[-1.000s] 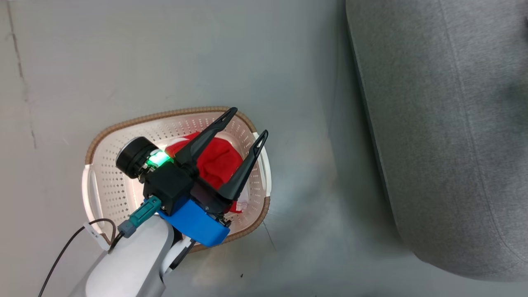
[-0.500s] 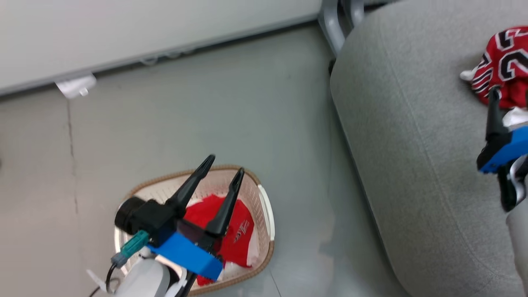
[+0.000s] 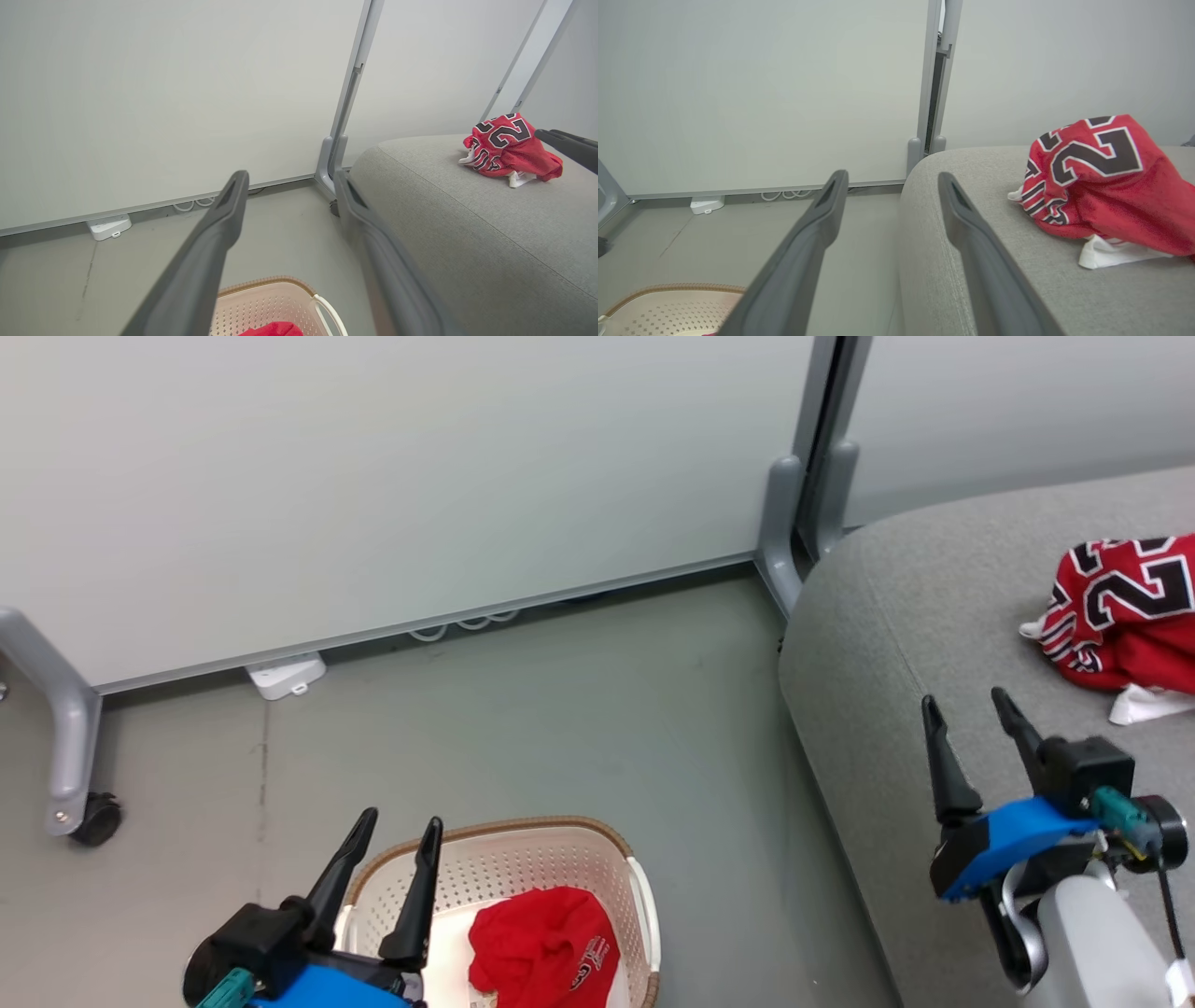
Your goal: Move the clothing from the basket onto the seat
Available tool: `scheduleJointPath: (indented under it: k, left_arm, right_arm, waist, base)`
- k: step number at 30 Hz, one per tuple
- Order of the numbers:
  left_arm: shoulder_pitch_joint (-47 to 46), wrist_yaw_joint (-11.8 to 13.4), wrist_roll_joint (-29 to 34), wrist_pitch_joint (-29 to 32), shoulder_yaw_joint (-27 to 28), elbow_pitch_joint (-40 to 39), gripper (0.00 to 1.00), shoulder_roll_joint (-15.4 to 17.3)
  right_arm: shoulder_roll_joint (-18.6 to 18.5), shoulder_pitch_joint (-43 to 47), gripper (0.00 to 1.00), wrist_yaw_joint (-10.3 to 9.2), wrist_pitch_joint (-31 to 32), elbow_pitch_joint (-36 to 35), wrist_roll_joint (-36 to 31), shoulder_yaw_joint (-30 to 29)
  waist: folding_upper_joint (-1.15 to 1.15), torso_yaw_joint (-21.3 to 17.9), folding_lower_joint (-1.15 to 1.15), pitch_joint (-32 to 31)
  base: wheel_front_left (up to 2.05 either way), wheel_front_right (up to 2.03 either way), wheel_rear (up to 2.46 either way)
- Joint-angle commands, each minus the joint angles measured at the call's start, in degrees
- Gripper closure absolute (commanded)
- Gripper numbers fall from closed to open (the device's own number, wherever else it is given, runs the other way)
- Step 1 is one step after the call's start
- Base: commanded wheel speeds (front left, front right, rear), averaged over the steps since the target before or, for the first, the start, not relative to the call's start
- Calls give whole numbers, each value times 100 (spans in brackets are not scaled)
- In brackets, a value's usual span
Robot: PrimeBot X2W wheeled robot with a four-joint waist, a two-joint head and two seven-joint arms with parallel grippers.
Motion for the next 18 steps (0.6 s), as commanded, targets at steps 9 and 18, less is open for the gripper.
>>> scheduleJointPath:
  k: [9,18]
  left_arm:
    - [353,-8,102,-19,540,100,0,-63]
    - [513,-8,59,-19,872,332,0,-82]
  right_arm:
    - [503,1252,0,-6,241,-1454,-331,111]
    - [716,1884,0,-6,517,-2074,-341,269]
  waist:
    - [0,414,2,-309]
    - [0,588,2,-408]
  base:
    - [0,0,0]
    - [0,0,0]
